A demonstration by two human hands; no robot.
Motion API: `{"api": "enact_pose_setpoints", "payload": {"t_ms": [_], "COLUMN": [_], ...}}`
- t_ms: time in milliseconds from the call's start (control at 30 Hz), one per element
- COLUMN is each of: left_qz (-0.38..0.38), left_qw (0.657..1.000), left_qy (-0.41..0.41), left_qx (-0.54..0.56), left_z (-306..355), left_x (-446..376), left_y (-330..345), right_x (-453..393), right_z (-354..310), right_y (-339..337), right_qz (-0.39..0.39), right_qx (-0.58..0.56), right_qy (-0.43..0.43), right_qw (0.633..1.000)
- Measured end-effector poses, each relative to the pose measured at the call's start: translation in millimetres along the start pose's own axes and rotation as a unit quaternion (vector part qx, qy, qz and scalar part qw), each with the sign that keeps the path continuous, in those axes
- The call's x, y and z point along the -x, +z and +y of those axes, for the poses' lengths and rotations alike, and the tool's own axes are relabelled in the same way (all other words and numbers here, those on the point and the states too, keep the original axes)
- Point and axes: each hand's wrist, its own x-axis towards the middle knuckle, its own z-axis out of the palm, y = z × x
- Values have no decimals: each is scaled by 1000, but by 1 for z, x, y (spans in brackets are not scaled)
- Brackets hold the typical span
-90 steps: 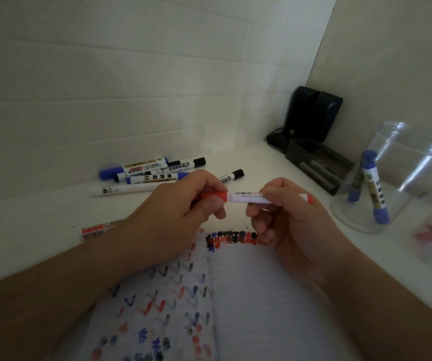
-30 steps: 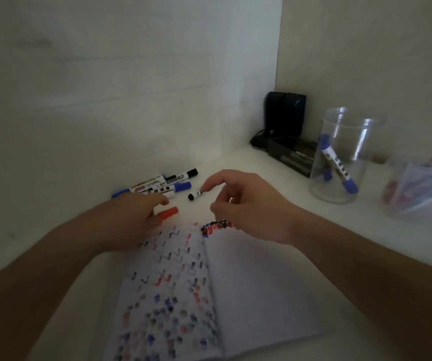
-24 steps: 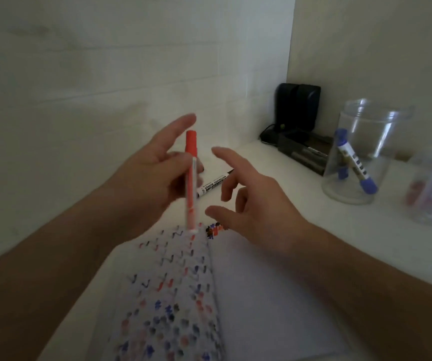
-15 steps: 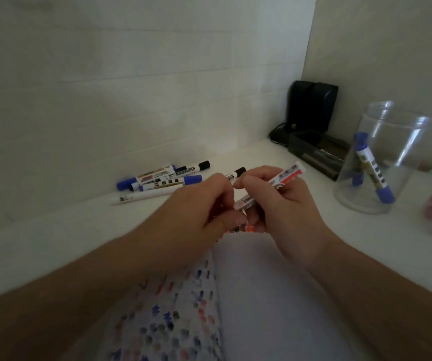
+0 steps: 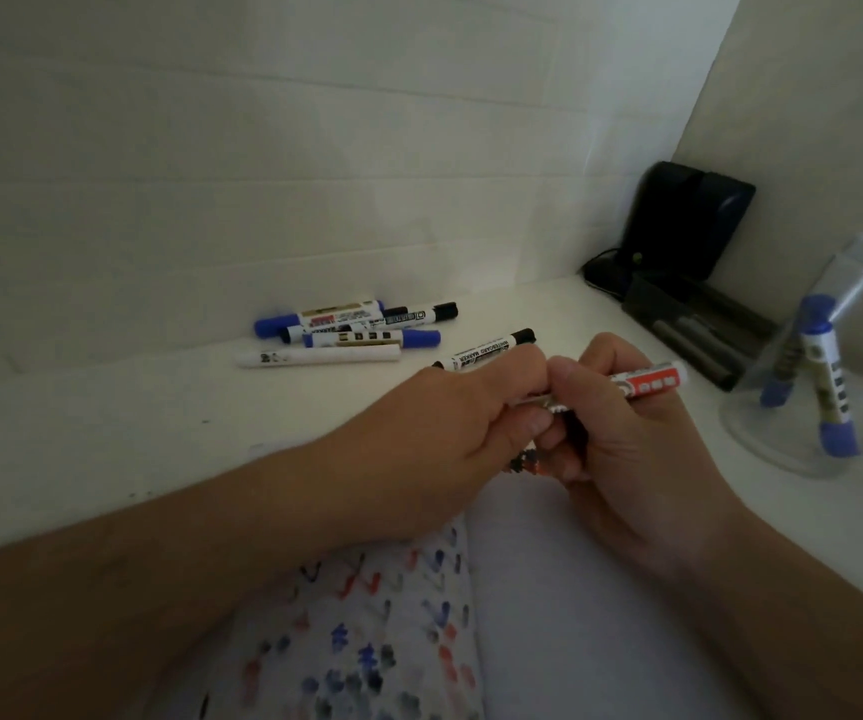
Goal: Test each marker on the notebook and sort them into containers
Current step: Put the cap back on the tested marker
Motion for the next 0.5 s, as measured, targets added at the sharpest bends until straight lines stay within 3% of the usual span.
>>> {"api": "enact_pose_setpoints", "payload": {"t_ms": [267, 333, 500], "left_qz": [-14, -30, -134], "left_qw": [998, 998, 970], "left_qy": [-41, -48, -162], "left_qx": [49, 17, -120], "left_z": [-5, -8, -17], "left_x": [-3, -3, 4], "left_y": [-12, -15, -17], "right_x": [2, 2, 1], "right_z": [-2, -6, -17], "right_y": [-2, -4, -23], "right_qz": [-14, -6, 22], "right_qx": [3, 15, 33], "right_qy": [8, 8, 36], "right_qw": [1000, 1000, 999]}}
